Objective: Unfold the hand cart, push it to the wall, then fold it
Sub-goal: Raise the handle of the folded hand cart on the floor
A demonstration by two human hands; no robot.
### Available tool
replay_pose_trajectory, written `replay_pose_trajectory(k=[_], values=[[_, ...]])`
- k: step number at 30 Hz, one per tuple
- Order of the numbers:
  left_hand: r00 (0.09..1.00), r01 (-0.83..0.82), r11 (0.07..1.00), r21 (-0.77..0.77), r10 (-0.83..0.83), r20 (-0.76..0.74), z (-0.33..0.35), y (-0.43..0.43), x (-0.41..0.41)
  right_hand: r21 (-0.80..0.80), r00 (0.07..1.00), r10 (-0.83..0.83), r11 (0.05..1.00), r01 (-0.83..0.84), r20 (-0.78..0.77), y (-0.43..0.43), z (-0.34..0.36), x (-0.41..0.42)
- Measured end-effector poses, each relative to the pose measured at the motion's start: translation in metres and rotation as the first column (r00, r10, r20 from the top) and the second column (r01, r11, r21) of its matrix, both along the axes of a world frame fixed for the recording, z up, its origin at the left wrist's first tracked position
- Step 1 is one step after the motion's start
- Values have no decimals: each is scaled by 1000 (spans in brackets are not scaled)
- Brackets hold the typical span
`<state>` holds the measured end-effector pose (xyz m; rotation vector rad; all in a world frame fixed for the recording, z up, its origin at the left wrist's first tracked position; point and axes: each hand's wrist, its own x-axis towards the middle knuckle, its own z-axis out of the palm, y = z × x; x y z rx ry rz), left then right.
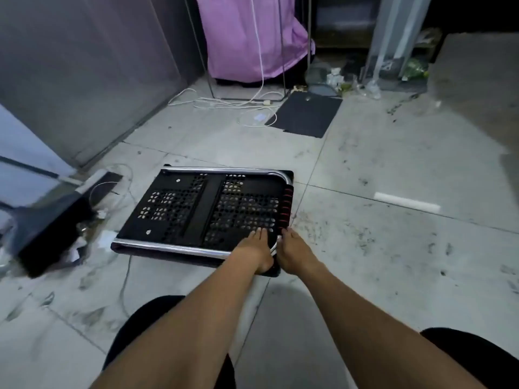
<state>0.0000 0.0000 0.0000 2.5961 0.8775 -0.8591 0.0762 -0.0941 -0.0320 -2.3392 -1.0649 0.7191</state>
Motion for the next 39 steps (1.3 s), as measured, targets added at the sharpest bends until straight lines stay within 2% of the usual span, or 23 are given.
replay_pose_trajectory(k=[1, 5, 8, 10, 12, 16, 18, 20, 21, 23, 25, 27, 28, 29, 30, 31, 32, 34, 36, 37, 39], values=[[1000, 18, 1000, 14, -18, -8, -13, -4, 4, 17, 999, -36, 999, 36, -25, -1, -8, -1], [994, -105, 994, 9, 105, 20, -42, -12, 12, 66, 965, -209, 973, 221, -158, 0, -18, 0], [980, -134, 987, 86, 119, 158, -53, -15, 14, 89, 916, -332, 929, 359, -227, 6, -23, 8], [967, -136, 979, 153, 97, 234, -58, -12, 16, 112, 847, -432, 868, 484, -309, 12, -23, 12], [958, -153, 976, 154, 108, 266, -55, -8, 18, 83, 752, -518, 799, 595, -407, 16, -18, 15], [952, -129, 991, 16, 120, 280, -24, 9, 18, 4, 564, -594, 686, 727, -574, 33, 3, 17], [945, -66, 996, -59, 81, 318, 9, 22, 18, -33, 369, -540, 595, 803, -756, 49, 27, 16], [924, 25, 998, -49, -4, 382, 52, 42, 17, -88, 145, -360, 558, 825, -922, 69, 57, 17], [907, 71, 996, -48, -44, 419, 75, 52, 14, -94, 75, -277, 550, 830, -958, 81, 74, 17], [884, 175, 983, -55, -132, 448, 124, 70, 6, -65, 25, -155, 549, 833, -988, 103, 110, 19], [915, 239, 954, -179, -160, 370, 179, 92, -4, -16, -4, -22, 577, 817, -1000, 120, 145, 17], [942, 137, 918, -373, -4, 336, 226, 121, -10, 64, 64, 23, 605, 794, -998, 135, 171, 16], [917, 70, 931, -357, 81, 390, 241, 139, -10, 107, 129, 9, 619, 778, -992, 141, 185, 15], [872, 16, 983, -183, 76, 483, 249, 160, -8, 141, 185, -3, 635, 760, -983, 146, 196, 13], [828, -23, 990, 140, -60, 557, 252, 178, -4, 162, 225, -15, 645, 747, -974, 152, 207, 11], [817, -33, 906, 422, -219, 534, 251, 191, 1, 180, 261, -27, 655, 734, -965, 156, 217, 10], [827, 22, 822, 570, -335, 451, 246, 201, 7, 198, 301, -40, 668, 717, -953, 158, 228, 8], [840, 182, 749, 637, -455, 294, 237, 214, 17, 230, 380, -62, 704, 672, -923, 157, 247, 8], [836, 254, 690, 678, -509, 205, 235, 219, 24, 258, 464, -74, 750, 610, -883, 153, 263, 14], [833, 240, 681, 692, -511, 214, 233, 224, 27, 263, 504, -80, 778, 571, -860, 150, 271, 19], [812, 149, 723, 675, -479, 334, 230, 226, 29, 271, 599, -75, 842, 466, -797, 144, 286, 29]])
